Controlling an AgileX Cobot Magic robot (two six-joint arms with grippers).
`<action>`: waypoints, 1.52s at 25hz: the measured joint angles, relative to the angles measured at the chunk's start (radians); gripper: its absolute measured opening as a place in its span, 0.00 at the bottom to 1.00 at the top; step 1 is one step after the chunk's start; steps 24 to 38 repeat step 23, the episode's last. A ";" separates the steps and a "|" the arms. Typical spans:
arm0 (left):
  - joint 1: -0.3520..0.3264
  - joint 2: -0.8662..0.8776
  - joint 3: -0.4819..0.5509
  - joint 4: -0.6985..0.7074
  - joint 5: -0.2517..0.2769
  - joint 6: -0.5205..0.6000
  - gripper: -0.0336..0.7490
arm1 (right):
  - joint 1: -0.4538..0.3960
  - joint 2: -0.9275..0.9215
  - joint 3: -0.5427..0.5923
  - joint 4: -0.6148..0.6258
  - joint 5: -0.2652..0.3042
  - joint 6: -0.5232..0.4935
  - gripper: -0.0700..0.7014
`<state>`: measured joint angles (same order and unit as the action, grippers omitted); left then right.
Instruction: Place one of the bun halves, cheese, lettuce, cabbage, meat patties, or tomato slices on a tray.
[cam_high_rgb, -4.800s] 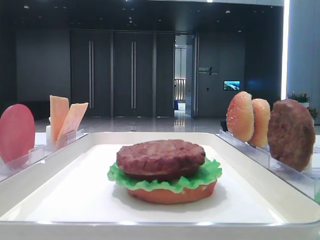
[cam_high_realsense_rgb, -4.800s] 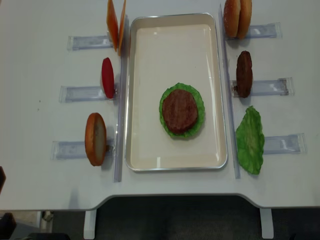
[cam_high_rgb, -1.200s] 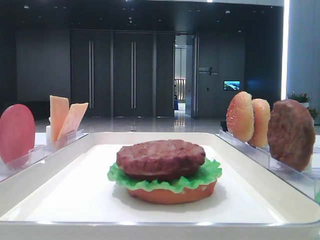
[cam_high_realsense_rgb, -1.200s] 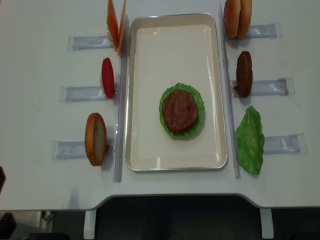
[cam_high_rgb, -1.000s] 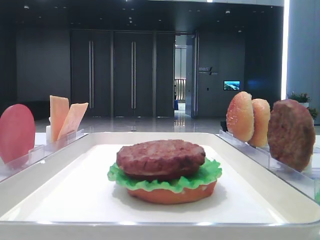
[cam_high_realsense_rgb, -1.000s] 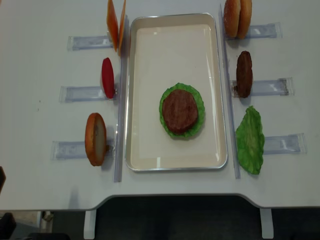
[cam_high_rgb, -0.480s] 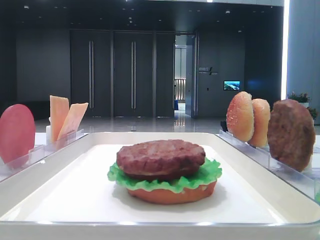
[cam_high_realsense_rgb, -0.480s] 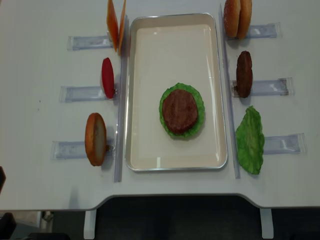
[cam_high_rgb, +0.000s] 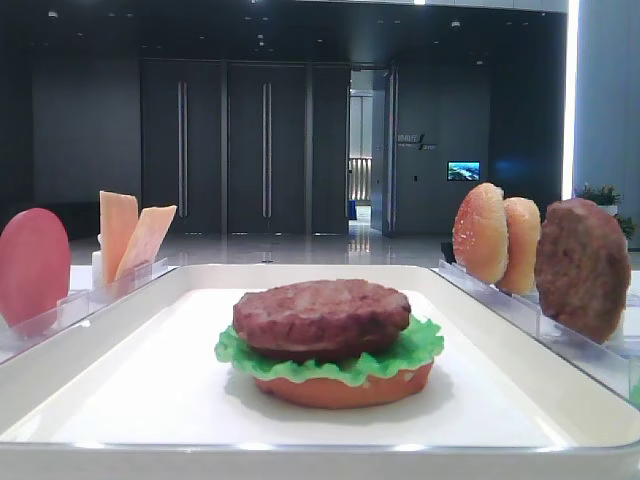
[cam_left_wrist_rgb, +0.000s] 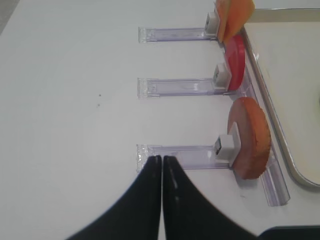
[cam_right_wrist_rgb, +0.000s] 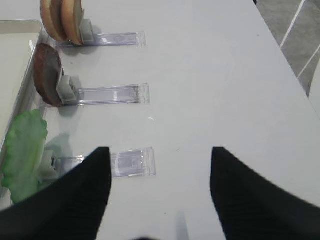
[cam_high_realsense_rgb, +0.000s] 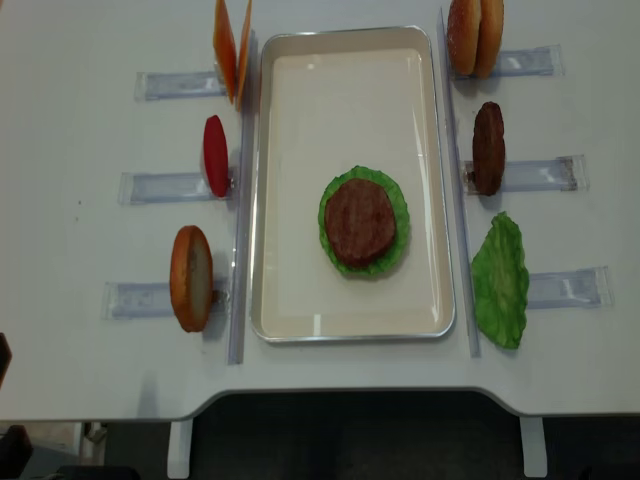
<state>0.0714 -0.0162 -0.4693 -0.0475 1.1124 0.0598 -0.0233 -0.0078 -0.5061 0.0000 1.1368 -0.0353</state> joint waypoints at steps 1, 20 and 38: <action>0.000 0.000 0.000 0.000 0.000 0.000 0.04 | 0.000 0.000 0.000 0.000 0.000 0.000 0.63; 0.000 0.000 0.000 0.000 0.000 0.000 0.04 | 0.000 0.000 0.000 0.000 0.000 0.000 0.63; 0.000 0.000 0.000 0.000 0.000 0.000 0.04 | 0.000 0.000 0.000 0.000 0.000 0.000 0.63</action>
